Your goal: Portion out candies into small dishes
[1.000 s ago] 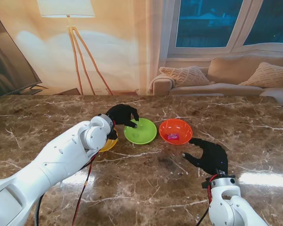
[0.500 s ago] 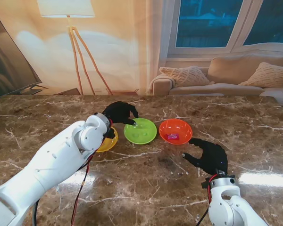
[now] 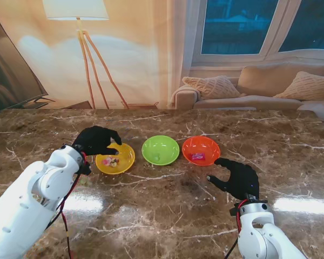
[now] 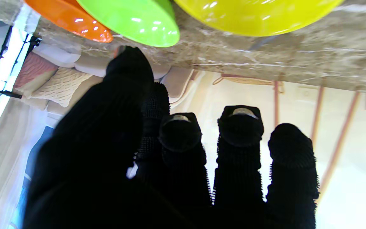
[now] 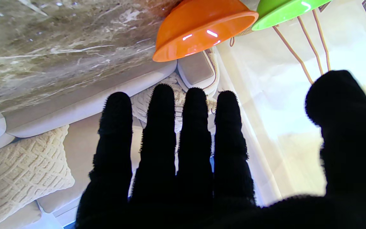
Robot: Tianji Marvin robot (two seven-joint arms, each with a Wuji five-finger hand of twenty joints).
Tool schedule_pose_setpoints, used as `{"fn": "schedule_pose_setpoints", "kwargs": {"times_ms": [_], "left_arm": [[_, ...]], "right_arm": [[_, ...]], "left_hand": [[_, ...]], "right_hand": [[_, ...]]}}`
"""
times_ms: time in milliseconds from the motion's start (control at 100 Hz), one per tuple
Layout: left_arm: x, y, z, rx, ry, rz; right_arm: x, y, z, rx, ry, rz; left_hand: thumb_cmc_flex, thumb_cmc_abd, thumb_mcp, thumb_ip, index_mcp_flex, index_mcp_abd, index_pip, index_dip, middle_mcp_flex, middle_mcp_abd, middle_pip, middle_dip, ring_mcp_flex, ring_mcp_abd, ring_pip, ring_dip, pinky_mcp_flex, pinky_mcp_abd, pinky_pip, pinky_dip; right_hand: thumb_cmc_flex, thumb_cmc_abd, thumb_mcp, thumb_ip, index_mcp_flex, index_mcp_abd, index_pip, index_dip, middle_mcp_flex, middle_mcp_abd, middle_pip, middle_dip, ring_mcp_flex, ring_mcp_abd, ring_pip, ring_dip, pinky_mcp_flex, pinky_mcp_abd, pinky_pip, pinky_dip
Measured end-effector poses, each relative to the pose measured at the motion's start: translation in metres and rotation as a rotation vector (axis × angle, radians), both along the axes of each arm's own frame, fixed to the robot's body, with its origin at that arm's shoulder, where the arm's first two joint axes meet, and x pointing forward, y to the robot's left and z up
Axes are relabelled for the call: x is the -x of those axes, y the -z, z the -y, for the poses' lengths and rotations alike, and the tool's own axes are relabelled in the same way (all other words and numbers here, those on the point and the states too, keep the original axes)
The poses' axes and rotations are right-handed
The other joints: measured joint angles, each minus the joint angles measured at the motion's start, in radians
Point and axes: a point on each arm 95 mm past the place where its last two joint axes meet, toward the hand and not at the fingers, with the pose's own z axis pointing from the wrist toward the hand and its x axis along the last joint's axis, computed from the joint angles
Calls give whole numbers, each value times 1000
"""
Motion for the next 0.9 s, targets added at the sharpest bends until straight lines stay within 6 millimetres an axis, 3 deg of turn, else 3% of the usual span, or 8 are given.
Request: {"fn": "schedule_pose_setpoints", "kwargs": {"times_ms": [200, 340, 540, 720, 900], "left_arm": [[37, 3, -45, -49, -73, 3], [52, 3, -75, -124, -108, -9], [53, 4, -105, -201, -113, -98], [49, 14, -121, -238, -106, -198], [47, 23, -130, -250, -122, -233]], "right_arm": [[1, 1, -3, 2, -6, -7], [0, 2, -7, 2, -17, -16], [1, 2, -12, -1, -26, -19], [0, 1, -14, -4, -27, -19], [-1, 1, -14, -4, -29, -21]], "left_hand": [[0, 0, 0, 0, 0, 0, 0, 0, 0, 0, 2, 0, 0, 0, 0, 0, 0, 0, -2, 0], [0, 0, 0, 0, 0, 0, -1, 0, 0, 0, 3, 0, 0, 0, 0, 0, 0, 0, -7, 0], [1, 0, 0, 0, -11, -9, -9, 1, 0, 0, 3, 0, -14, 0, -4, 0, -16, 0, -24, 0], [0, 0, 188, 0, -80, -19, -83, 46, -59, 0, -52, 0, -65, 0, -93, 22, -71, 0, -99, 0], [0, 0, 210, 9, -105, -24, -104, 61, -80, 0, -83, 0, -100, 13, -145, 24, -109, 0, -127, 0]], "right_hand": [[0, 0, 0, 0, 0, 0, 0, 0, 0, 0, 0, 0, 0, 0, 0, 0, 0, 0, 2, 0], [0, 0, 0, 0, 0, 0, 0, 0, 0, 0, 0, 0, 0, 0, 0, 0, 0, 0, 2, 0], [0, 0, 0, 0, 0, 0, 0, 0, 0, 0, 0, 0, 0, 0, 0, 0, 0, 0, 3, 0], [0, 0, 0, 0, 0, 0, 0, 0, 0, 0, 0, 0, 0, 0, 0, 0, 0, 0, 3, 0], [0, 0, 0, 0, 0, 0, 0, 0, 0, 0, 0, 0, 0, 0, 0, 0, 0, 0, 3, 0]]}}
